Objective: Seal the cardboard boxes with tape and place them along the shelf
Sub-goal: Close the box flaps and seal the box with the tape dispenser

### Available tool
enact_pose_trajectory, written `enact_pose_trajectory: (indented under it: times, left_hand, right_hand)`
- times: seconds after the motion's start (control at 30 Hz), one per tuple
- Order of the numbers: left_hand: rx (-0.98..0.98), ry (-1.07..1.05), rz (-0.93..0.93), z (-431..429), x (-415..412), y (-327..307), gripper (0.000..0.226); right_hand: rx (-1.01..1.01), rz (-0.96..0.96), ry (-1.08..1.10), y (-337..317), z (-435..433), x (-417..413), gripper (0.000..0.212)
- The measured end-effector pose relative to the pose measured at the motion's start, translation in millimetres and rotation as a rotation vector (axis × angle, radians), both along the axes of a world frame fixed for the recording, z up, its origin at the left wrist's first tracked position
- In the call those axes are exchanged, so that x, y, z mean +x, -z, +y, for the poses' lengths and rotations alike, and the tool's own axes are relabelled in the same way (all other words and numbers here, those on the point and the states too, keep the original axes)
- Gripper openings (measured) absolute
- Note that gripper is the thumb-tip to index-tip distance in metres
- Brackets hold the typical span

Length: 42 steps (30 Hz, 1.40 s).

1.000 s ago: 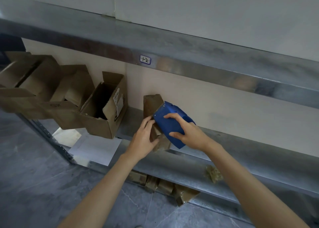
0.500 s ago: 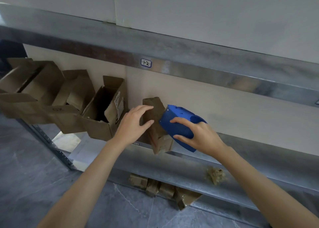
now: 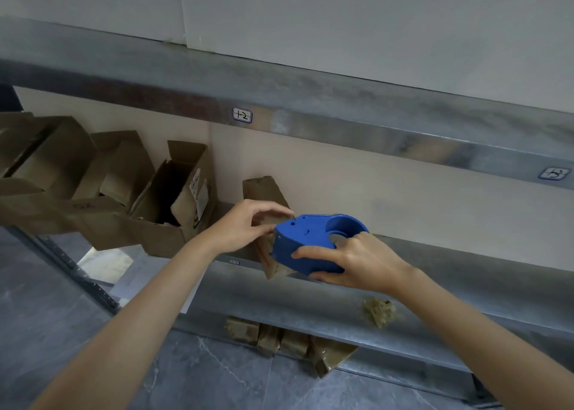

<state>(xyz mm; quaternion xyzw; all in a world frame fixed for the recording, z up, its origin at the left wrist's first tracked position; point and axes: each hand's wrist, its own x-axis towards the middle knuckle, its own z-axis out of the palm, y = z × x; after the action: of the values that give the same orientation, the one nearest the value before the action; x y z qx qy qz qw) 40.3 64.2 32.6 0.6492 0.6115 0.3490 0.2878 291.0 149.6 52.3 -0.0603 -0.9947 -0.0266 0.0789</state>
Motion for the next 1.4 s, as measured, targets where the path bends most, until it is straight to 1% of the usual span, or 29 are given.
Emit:
enact_pose_trajectory:
  times: [0.13, 0.2, 0.27, 0.37, 0.47, 0.63, 0.77, 0.93, 1.13, 1.23, 1.4]
  left_hand:
    - [0.024, -0.005, -0.067, -0.9, 5.9, 3.9, 0.042]
    - [0.035, -0.011, -0.045, -0.4, 7.6, 5.3, 0.032]
    - [0.034, -0.028, -0.019, 0.2, 9.2, 6.4, 0.018]
    - [0.029, -0.043, -0.031, 0.0, 11.3, 8.5, 0.011]
    - [0.029, -0.086, -0.033, -0.4, 12.5, 10.8, 0.013]
    - [0.050, -0.144, -0.002, -1.7, 16.8, 12.6, 0.026]
    - [0.074, -0.197, -0.043, -4.0, 17.1, 11.4, 0.024]
    - [0.068, -0.247, -0.142, -18.5, 5.3, 22.0, 0.017]
    - [0.052, -0.277, -0.170, -37.3, -5.3, 44.4, 0.019]
    - [0.022, -0.317, -0.181, -45.0, -21.1, 50.1, 0.018]
    - [0.003, -0.303, -0.218, -41.9, -11.7, 55.5, 0.015]
  right_hand:
    - [0.027, 0.030, -0.020, 0.9, -4.0, 4.1, 0.043]
    - [0.022, 0.016, -0.023, 2.0, -3.9, 4.6, 0.045]
    - [0.016, -0.019, -0.026, 3.4, -3.7, 5.0, 0.043]
    - [0.000, -0.060, -0.012, 6.1, -3.2, 5.5, 0.039]
    - [-0.020, -0.060, 0.012, 5.3, -6.4, 4.5, 0.038]
    - [-0.109, -0.061, 0.083, -8.6, -1.2, 1.3, 0.042]
    - [-0.134, -0.077, 0.090, -17.7, 4.2, 4.7, 0.042]
    - [-0.108, -0.137, 0.144, -15.4, 9.5, 21.5, 0.043]
    - [-0.133, -0.177, 0.211, -8.1, 9.1, 43.5, 0.043]
    - [-0.137, -0.162, 0.251, -9.6, 14.4, 57.0, 0.041]
    - [-0.140, -0.152, 0.288, -10.8, 17.8, 60.7, 0.042]
